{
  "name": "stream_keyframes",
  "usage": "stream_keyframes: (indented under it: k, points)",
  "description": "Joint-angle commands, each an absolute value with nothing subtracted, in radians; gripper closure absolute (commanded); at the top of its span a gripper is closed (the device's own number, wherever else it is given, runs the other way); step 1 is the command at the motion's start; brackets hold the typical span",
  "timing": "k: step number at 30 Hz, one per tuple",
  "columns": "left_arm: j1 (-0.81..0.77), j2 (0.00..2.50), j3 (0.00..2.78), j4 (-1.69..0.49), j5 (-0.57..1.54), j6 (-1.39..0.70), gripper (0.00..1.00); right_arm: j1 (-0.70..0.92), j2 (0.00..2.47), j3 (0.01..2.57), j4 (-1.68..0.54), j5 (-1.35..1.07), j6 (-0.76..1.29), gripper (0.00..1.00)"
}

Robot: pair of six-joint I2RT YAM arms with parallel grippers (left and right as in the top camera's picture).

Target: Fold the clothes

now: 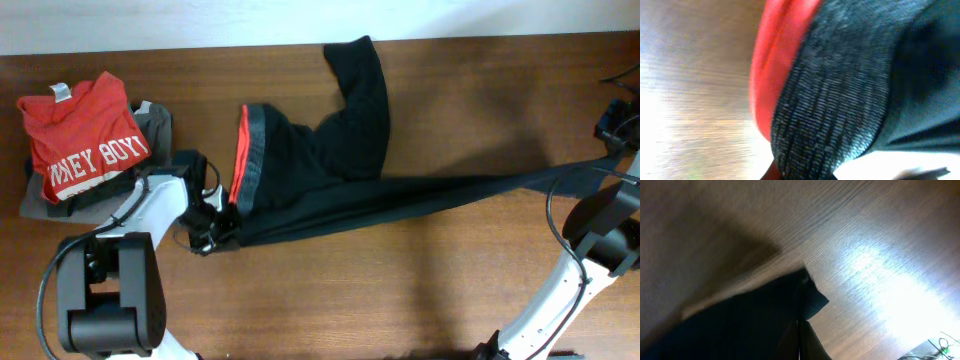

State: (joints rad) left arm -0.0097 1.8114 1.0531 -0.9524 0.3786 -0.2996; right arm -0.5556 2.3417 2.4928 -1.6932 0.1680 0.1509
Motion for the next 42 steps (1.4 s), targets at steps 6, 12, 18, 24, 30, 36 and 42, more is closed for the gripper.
stream_keyframes:
  k: [6,12,18,24,30,36,42]
  points:
    - [-0.004,1.819,1.115,-1.074,0.473,-0.302,1.00,-0.577,2.314,2.335,-1.699,0.194,0.136,0.96]
    - [-0.004,1.819,1.115,-1.195,0.447,-0.302,1.00,-0.591,2.297,2.327,-1.699,0.177,0.137,0.96]
    - [-0.004,1.819,1.114,-1.271,0.368,-0.302,1.00,-0.604,2.250,2.294,-1.699,0.177,0.139,0.96]
    - [-0.004,1.819,1.114,-1.291,0.367,-0.307,1.00,-0.637,2.235,2.162,-1.699,0.172,0.139,0.96]
    - [-0.004,1.819,1.114,-1.324,0.367,-0.307,1.00,-0.670,2.235,2.014,-1.694,0.170,0.151,0.96]
    - [-0.004,1.819,1.114,-1.340,0.369,-0.306,0.99,-0.702,2.235,1.986,-1.699,0.169,0.158,0.87]
    - [-0.004,1.819,1.114,-1.345,0.369,-0.306,0.94,-0.712,2.235,1.986,-1.699,0.174,0.158,0.76]
